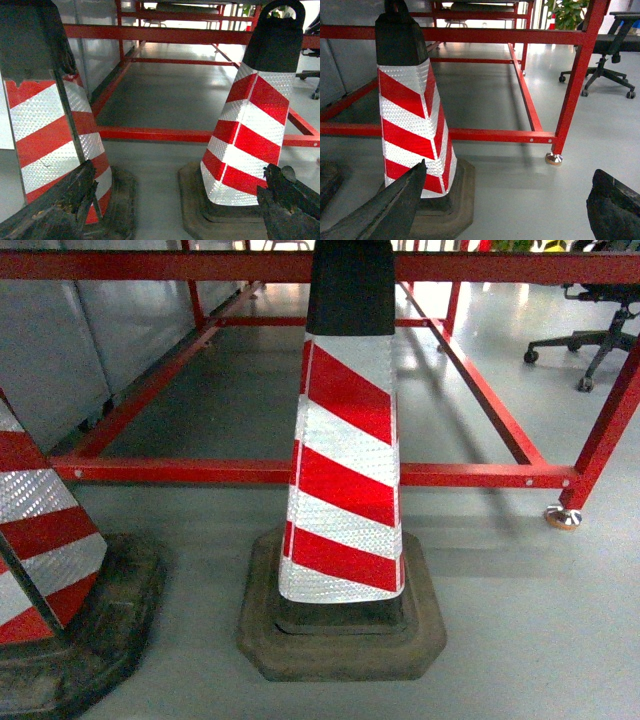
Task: Sort blue parts and orange caps into right shelf containers
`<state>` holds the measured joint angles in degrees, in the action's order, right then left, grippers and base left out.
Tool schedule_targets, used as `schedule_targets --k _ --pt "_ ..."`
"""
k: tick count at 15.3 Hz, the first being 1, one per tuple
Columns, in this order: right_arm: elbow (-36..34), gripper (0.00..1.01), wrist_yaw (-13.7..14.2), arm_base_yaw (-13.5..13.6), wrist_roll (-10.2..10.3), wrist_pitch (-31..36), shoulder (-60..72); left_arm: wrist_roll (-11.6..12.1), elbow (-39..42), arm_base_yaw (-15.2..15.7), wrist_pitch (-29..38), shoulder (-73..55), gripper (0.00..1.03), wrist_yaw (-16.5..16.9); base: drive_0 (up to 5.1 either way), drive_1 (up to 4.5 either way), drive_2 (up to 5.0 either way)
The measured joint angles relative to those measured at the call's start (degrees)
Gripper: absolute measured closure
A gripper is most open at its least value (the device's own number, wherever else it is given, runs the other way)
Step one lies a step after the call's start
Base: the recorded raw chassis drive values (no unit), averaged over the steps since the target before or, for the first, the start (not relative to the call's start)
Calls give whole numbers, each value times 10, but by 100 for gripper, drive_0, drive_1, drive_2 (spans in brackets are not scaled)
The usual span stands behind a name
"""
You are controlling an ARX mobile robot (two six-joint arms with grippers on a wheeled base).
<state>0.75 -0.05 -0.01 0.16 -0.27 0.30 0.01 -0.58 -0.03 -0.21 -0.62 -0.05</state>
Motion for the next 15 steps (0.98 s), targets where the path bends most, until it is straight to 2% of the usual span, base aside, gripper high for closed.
schedule_targets --k 15 --pt "0 3 0 0 0 0 0 0 0 0 0 0 5 0 0 0 0"
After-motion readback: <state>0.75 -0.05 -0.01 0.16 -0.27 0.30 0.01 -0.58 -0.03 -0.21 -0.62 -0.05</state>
